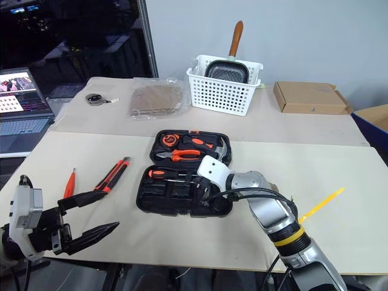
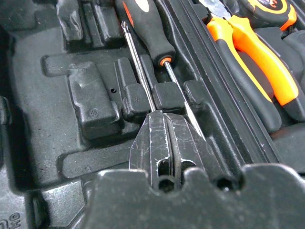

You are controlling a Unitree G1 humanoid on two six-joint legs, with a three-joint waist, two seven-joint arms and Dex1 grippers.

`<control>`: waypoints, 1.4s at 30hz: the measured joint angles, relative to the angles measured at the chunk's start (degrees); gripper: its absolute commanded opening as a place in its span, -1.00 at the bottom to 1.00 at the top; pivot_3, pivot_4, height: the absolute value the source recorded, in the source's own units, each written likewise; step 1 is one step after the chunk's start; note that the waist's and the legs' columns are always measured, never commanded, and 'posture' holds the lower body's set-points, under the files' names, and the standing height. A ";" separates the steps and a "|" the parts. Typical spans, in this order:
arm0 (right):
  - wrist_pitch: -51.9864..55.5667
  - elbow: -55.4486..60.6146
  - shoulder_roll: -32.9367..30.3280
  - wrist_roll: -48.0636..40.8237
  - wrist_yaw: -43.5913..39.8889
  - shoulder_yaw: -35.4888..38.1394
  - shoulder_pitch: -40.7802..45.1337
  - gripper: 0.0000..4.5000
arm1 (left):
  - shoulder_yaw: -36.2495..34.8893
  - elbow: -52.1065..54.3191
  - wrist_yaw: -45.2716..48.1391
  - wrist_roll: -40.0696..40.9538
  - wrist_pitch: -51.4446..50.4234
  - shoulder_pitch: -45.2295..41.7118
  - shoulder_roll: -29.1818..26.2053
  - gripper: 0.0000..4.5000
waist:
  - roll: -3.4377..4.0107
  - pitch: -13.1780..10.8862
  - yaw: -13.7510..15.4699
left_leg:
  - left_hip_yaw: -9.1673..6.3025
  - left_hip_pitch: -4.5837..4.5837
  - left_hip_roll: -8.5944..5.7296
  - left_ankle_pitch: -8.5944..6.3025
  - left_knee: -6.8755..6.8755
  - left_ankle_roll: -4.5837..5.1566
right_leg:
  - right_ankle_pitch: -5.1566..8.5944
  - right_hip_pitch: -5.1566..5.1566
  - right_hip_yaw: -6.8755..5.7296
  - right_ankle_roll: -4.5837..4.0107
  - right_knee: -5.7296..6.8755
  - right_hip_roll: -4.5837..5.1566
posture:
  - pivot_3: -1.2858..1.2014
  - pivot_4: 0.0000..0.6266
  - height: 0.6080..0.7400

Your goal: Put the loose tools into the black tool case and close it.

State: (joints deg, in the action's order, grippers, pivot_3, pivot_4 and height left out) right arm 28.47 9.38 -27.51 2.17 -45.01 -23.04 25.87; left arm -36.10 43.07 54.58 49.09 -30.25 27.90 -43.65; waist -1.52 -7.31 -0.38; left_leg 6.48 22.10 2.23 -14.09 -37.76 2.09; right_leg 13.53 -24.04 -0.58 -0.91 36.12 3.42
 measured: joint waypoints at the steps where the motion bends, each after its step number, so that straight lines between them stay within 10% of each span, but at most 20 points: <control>1: -0.88 -0.10 0.23 -0.01 0.44 0.29 -0.42 -0.98 | 0.00 0.00 -0.53 -0.02 0.00 0.21 0.38 1.00 | -0.04 0.03 0.02 | 0.00 -0.03 0.00 0.00 0.00 0.00 | 0.05 0.00 0.00 -0.08 0.00 0.01 | 0.03 -0.52 1.00; 7: -6.66 0.61 3.59 -5.05 1.21 5.04 -5.98 -0.98 | 0.01 -0.01 -9.19 0.43 -2.16 0.03 3.36 1.00 | -0.09 0.03 0.10 | -0.02 0.17 0.09 0.00 0.00 0.00 | -0.05 -0.08 0.04 0.07 0.03 0.01 | 0.03 -0.52 1.00; 21: -4.12 11.81 -4.19 -31.86 -16.55 15.86 -4.39 0.97 | 1.43 -8.54 -39.73 4.67 -28.42 -16.98 -0.72 1.00 | -0.01 -0.29 -0.19 | -0.02 0.20 0.15 0.00 0.00 -0.01 | -0.07 -0.13 0.02 0.06 0.07 -0.05 | 0.03 -0.52 1.00; 42: -3.37 13.84 -13.02 -36.69 -19.90 21.79 -7.11 0.97 | 10.06 -34.99 -44.95 -7.00 -41.64 -39.43 -7.73 1.00 | -0.07 -0.36 0.10 | -0.01 0.24 0.18 -0.06 0.05 -0.11 | -0.08 -0.19 0.04 0.04 0.07 0.04 | 0.03 -0.52 1.00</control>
State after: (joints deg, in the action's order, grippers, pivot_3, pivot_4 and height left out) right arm 25.10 23.21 -40.53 -34.52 -64.90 -1.25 18.76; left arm -26.04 8.08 9.63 42.09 -71.88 -11.53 -51.38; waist -1.58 -7.67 -0.29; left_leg 6.47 22.34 2.40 -14.15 -37.71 1.98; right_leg 13.45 -24.23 -0.54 -0.87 36.18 3.45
